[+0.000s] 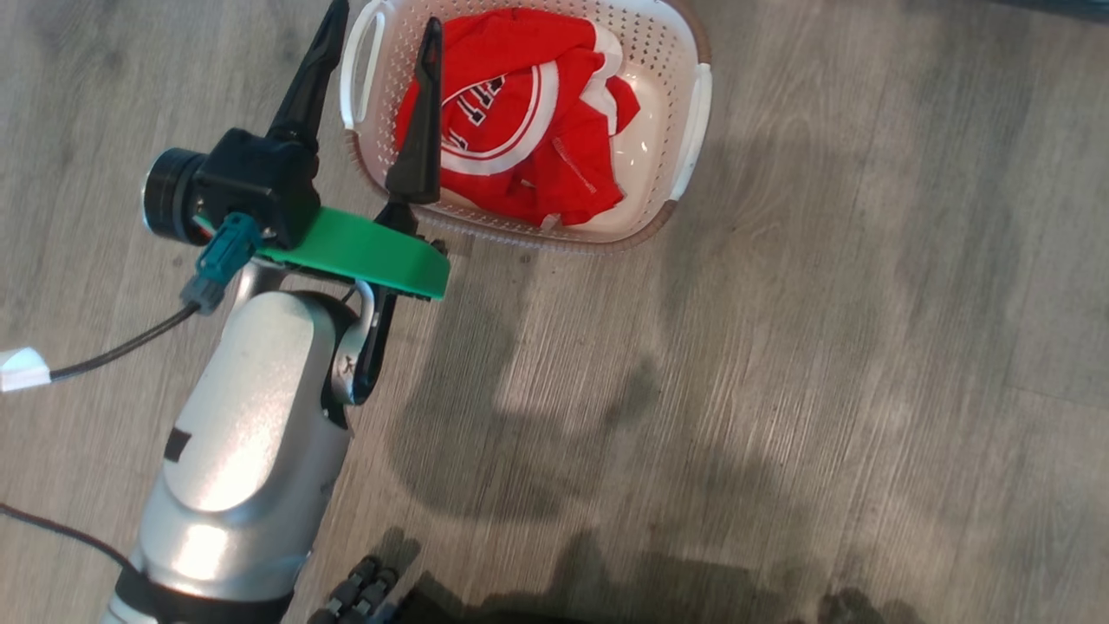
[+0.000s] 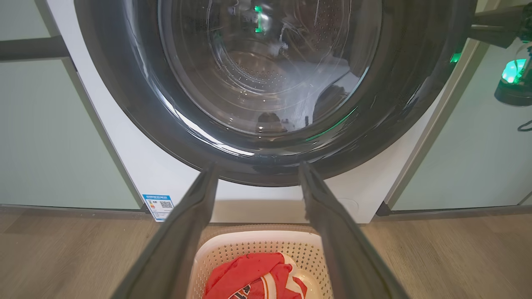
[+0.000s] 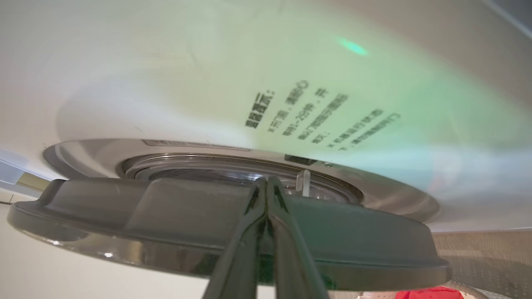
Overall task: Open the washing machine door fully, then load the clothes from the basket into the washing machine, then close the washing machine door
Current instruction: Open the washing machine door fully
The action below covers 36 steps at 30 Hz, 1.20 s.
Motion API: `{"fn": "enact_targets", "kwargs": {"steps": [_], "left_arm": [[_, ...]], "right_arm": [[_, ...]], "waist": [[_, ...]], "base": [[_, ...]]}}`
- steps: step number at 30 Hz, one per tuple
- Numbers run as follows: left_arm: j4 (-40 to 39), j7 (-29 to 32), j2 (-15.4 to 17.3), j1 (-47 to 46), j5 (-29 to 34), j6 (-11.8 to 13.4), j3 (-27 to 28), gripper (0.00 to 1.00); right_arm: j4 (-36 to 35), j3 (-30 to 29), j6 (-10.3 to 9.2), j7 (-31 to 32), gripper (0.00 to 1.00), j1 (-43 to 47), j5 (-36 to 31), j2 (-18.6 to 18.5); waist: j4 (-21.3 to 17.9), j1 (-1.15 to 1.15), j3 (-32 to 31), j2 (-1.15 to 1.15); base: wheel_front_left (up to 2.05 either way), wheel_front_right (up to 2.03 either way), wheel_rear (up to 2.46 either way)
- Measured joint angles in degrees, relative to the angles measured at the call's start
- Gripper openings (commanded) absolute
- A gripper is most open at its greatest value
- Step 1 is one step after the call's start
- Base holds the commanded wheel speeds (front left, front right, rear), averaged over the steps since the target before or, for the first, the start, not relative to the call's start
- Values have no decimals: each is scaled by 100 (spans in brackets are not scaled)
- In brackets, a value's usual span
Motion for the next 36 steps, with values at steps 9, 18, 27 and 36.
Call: {"fn": "enact_targets", "kwargs": {"steps": [9,18,27,36], "left_arm": [[77,-56,-46,-109,0,0,-25,100],[147,-98,-63,-112,-1,0,-45,100],[280,-99,-63,-110,-2,0,-74,100],[336,-100,-56,-63,-15,2,-101,100]], "right_arm": [[432,-12,-1,41,0,-441,-109,-54],[544,13,-1,390,0,-471,-115,-87],[576,31,-2,988,0,-236,11,-120],[299,34,-3,1517,0,268,167,-103]], "waist": [[132,0,113,0],[112,0,66,0],[62,0,-148,0],[30,0,-390,0]], "base": [[0,0,0],[0,0,0],[0,0,0],[0,0,0]]}}
